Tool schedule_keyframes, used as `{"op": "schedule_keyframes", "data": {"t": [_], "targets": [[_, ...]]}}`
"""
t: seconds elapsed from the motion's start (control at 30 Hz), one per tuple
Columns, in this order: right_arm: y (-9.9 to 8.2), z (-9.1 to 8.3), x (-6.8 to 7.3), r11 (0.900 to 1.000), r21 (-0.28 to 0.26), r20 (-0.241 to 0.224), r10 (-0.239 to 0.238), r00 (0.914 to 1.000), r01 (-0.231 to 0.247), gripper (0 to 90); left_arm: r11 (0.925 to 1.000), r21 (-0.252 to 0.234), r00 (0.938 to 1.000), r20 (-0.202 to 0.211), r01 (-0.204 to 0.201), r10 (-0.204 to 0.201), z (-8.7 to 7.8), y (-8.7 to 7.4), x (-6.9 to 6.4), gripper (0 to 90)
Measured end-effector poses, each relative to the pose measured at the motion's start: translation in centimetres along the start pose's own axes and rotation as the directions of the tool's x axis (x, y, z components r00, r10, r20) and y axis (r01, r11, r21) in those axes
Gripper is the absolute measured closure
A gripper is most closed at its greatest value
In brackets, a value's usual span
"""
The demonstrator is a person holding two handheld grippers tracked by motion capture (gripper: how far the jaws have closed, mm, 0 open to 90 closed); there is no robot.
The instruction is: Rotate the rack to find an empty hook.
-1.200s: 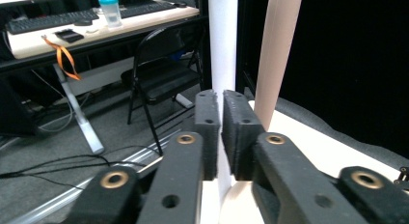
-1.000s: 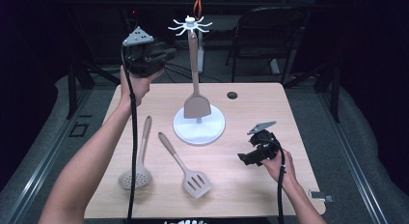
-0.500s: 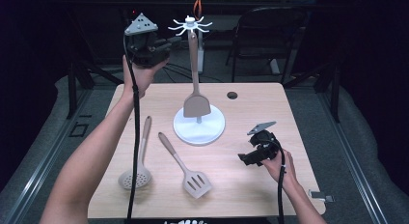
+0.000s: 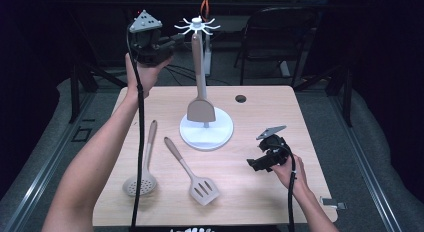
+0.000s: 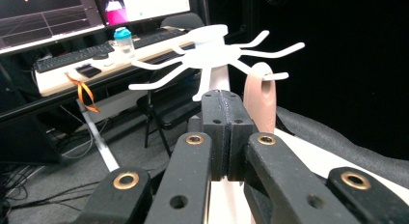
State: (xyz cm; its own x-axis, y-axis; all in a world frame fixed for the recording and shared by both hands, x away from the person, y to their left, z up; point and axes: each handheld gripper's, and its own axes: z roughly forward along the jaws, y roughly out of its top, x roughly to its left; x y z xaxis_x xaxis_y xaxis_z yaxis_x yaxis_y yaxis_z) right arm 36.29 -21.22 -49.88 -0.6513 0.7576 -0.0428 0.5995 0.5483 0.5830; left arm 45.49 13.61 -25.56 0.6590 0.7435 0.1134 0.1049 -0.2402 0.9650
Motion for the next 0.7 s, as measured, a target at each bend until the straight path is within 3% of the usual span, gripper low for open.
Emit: {"op": "schedule_keyframes", "data": {"t": [0.7], "targets": [[0.02,0.00,0.08,1.0000,-0.002,-0.002,-0.003,1.0000,0.003,8.7,0.9998,0.011,0.9996,-0.025,0.014,-0.014,0.62,0.27,0.68,90.0]]}}
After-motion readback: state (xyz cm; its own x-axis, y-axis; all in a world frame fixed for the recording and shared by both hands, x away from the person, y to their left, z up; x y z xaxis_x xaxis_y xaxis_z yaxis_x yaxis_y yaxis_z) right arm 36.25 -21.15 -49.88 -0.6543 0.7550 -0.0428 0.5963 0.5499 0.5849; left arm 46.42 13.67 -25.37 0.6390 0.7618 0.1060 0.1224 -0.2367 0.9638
